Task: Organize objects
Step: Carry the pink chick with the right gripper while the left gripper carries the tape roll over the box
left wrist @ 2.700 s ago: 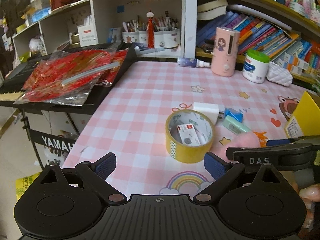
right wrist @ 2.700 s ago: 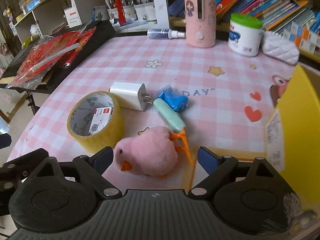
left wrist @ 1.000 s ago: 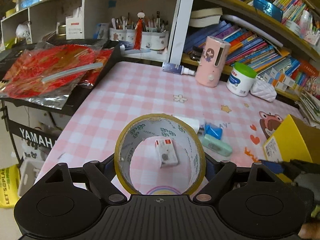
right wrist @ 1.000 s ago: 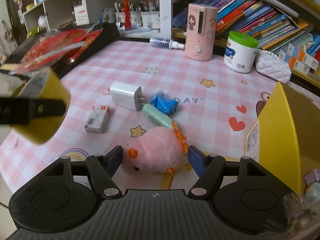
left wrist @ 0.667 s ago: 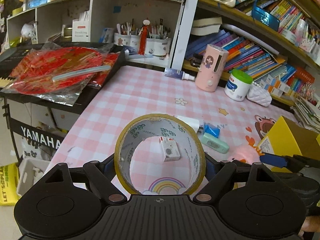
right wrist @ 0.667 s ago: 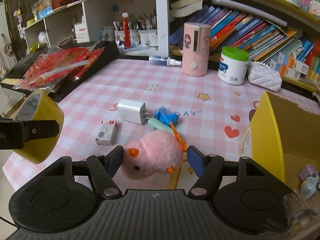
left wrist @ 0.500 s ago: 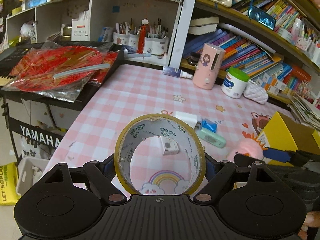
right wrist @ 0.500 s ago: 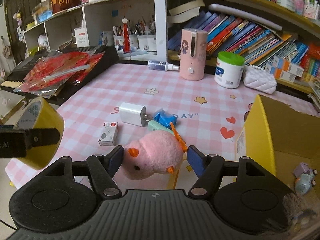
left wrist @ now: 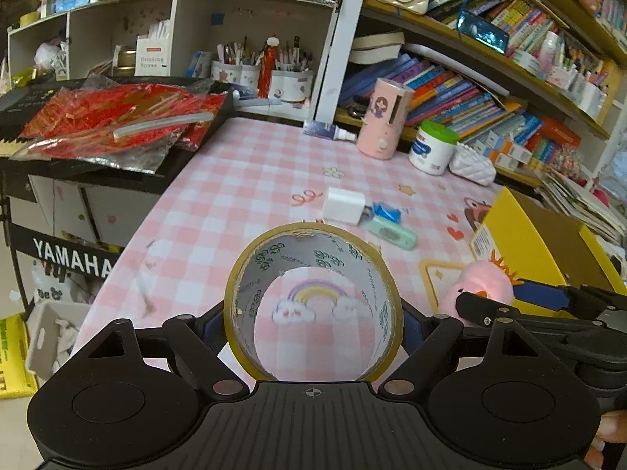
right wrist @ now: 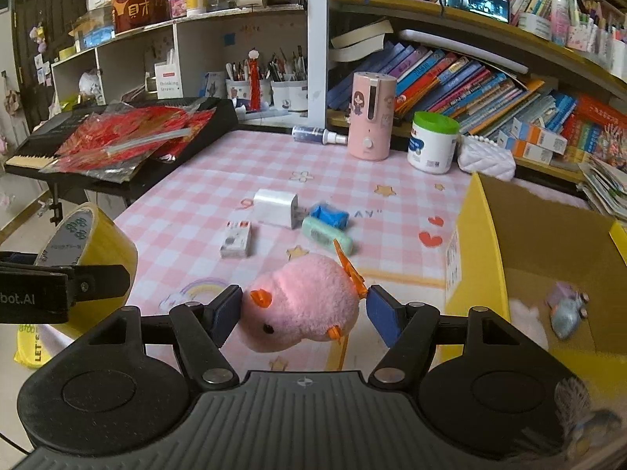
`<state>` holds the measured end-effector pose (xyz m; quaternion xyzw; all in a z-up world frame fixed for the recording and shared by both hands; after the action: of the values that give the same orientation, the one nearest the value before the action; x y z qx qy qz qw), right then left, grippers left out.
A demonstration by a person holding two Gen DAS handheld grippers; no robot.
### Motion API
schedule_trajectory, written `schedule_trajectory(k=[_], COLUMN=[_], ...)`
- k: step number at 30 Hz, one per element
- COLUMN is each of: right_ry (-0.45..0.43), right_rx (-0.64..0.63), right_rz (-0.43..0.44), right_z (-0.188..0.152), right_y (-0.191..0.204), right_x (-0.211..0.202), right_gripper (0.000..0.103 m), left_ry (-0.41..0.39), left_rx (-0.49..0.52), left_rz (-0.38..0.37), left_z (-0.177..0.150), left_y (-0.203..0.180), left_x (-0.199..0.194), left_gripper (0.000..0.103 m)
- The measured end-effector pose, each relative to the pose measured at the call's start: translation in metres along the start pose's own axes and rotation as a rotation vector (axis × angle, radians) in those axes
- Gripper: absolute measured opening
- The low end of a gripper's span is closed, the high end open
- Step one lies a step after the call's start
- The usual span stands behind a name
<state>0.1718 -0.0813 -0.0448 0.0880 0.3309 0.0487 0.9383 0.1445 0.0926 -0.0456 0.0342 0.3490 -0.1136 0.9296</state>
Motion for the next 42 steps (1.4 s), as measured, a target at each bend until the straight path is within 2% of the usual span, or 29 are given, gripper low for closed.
schedule_trajectory(k=[11,21,42], right_ry=[0.000,0.011,-0.028], right_rx=[0.025,0.101,0.313], right_rz=[-0.031,-0.105,-0.364], right_z=[-0.042,-0.082,-0.113], right_y=[0.011,-0.006,-0.108], right_x=[-0.044,-0.079,-0.144], right_gripper=[0.067,0.067,0.067], left_ry=[0.006,0.044,0.040], left_rx=[0.047,0.129,0.354], left_rz=[-0.047,-0.144,-0.388], left_z=[-0.028,-0.052,-0.042], left_y=[-0.010,-0.041,-0.160], left_x=[-0.033,-0.042,-0.029], left_gripper=[0.083,0.083,0.083])
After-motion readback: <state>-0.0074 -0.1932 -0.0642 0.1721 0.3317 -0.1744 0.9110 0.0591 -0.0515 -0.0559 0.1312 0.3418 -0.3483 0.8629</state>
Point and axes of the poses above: each gripper's, at about its wrist camera, not at the fingertips, and x roughly the way its jaws point, y to its left, z to its top, the point moved 8 cm from there along x, roughly the way its jaws point, and after that the axes turned 14 degrees about x, right-handed, at the moved point
